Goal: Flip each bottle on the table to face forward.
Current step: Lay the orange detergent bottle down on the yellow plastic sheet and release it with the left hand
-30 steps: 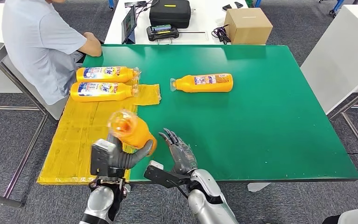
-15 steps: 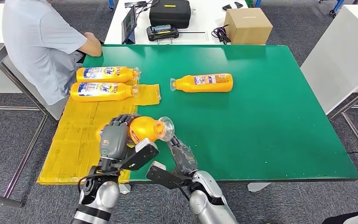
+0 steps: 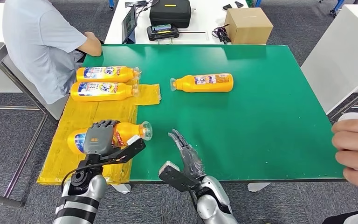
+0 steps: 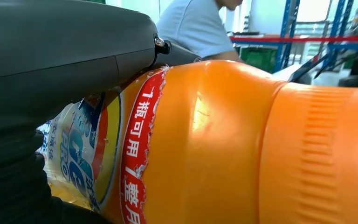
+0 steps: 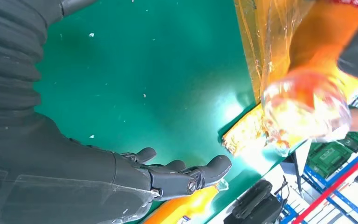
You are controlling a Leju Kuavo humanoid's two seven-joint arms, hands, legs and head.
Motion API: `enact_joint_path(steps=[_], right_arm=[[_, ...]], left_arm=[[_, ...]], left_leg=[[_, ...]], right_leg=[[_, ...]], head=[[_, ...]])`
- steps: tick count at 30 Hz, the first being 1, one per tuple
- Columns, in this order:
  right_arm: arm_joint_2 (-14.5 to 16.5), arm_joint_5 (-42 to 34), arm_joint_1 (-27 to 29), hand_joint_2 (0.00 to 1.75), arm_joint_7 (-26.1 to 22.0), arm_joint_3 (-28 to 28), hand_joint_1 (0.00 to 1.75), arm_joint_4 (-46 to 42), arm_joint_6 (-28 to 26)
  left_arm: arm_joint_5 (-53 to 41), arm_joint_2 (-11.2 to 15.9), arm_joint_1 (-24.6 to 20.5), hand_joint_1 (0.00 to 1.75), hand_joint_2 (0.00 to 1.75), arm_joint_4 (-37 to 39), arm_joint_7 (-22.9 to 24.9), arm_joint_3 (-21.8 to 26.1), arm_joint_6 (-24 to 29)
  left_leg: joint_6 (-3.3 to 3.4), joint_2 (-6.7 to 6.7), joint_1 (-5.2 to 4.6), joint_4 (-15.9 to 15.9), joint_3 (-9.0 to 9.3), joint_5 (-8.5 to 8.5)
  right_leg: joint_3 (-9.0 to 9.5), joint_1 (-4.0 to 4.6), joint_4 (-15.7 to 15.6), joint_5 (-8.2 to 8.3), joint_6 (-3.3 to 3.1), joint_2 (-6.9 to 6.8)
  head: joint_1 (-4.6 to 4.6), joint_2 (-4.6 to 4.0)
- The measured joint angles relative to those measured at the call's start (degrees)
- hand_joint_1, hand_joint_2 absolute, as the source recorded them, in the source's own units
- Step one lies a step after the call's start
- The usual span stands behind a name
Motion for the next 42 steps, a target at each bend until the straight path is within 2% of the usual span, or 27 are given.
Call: enact_joint_path(steps=[5, 10, 11, 12, 14, 16, 21, 27, 34, 42], right_arm=[[-0.1, -0.5, 0.1, 1.75, -0.5, -0.7, 0.00, -0.4, 0.3], [-0.1, -0.6, 0.2, 1.75, -1.2, -1.0, 0.00, -0.3, 0.6], [-0.1, -0.7, 0.2, 1.75, -1.4, -1.1, 0.00, -0.2, 0.6], [-0.1, -0.7, 0.2, 1.75, -1.5, -1.1, 0.00, 0.0, 0.7], [-0.1, -0.8, 0.2, 1.75, -1.7, -1.1, 0.00, 0.3, 0.7], [-0.1, -0.9, 0.1, 1.75, -1.9, -1.2, 0.00, 0.6, 0.7], [-0.1, -1.6, -0.3, 1.75, -2.3, -1.5, 0.00, 1.8, 1.0], [-0.2, -2.0, -0.9, 1.75, -2.5, -2.0, 0.00, 2.9, 1.1], [-0.2, -2.4, -1.5, 1.75, -2.6, -2.7, 0.00, 4.0, 1.2], [-0.3, -2.6, -1.7, 1.75, -2.7, -3.4, 0.00, 5.0, 1.2]], left_arm=[[-2.3, 1.2, -1.4, 1.75, 1.75, 3.6, 1.6, 1.1, -1.1], [-2.9, 2.3, -3.5, 1.74, 1.75, 8.4, 0.7, 1.8, -1.3], [-2.8, 2.4, -3.9, 1.67, 1.75, 9.2, 0.3, 1.9, -1.2], [-2.8, 2.5, -4.2, 1.57, 1.75, 10.1, -0.2, 2.0, -1.1], [-2.4, 2.7, -4.8, 0.90, 1.75, 11.7, -1.2, 2.2, -1.0], [-1.8, 2.8, -5.4, 0.39, 1.75, 13.2, -2.1, 2.2, -1.3], [-1.2, 3.2, -6.9, 0.09, 1.75, 17.5, -3.5, 2.2, -1.7], [-1.0, 3.3, -8.8, 0.01, 1.75, 22.0, -3.7, 2.2, -1.4], [-1.0, 3.3, -10.6, 0.07, 1.75, 25.9, -3.0, 2.2, -1.5], [-1.0, 3.4, -11.3, 0.05, 1.75, 27.6, -2.9, 2.3, -1.5]], left_leg=[[0.00, 0.05, 0.00, 0.0, 0.01, 0.01], [0.00, 0.05, 0.01, 0.0, 0.00, 0.01], [0.00, 0.05, 0.00, 0.0, 0.00, 0.01], [0.00, 0.04, 0.00, 0.0, 0.00, 0.01], [0.00, 0.04, 0.00, 0.0, 0.00, 0.01], [0.00, 0.03, 0.00, 0.0, 0.00, 0.01], [0.00, 0.00, 0.00, 0.0, 0.08, 0.01], [0.00, -0.11, 0.00, 0.0, 0.42, 0.01], [0.00, -0.25, -0.01, 0.0, 0.82, 0.06], [-0.01, -0.28, -0.01, 0.0, 0.88, 0.21]], right_leg=[[-0.02, 0.01, 0.0, 0.06, -0.09, 0.00], [-0.02, 0.01, 0.0, 0.06, -0.09, 0.00], [-0.02, 0.01, 0.0, 0.06, -0.09, 0.00], [-0.02, 0.00, 0.0, 0.06, -0.09, 0.00], [-0.02, 0.00, 0.0, 0.06, -0.09, 0.00], [-0.01, 0.00, 0.0, 0.06, -0.09, 0.00], [0.09, 0.00, 0.0, 0.06, -0.10, -0.02], [0.48, 0.00, 0.0, 0.03, -0.12, -0.09], [0.92, 0.00, 0.0, 0.00, -0.13, -0.26], [1.00, 0.00, 0.0, 0.04, -0.13, -0.29]], head=[[-0.01, 0.00], [-0.01, 0.00], [-0.01, 0.00], [-0.01, 0.00], [-0.01, 0.00], [-0.01, 0.00], [-0.01, 0.00], [-0.01, 0.00], [-0.01, 0.00], [-0.02, 0.00]])
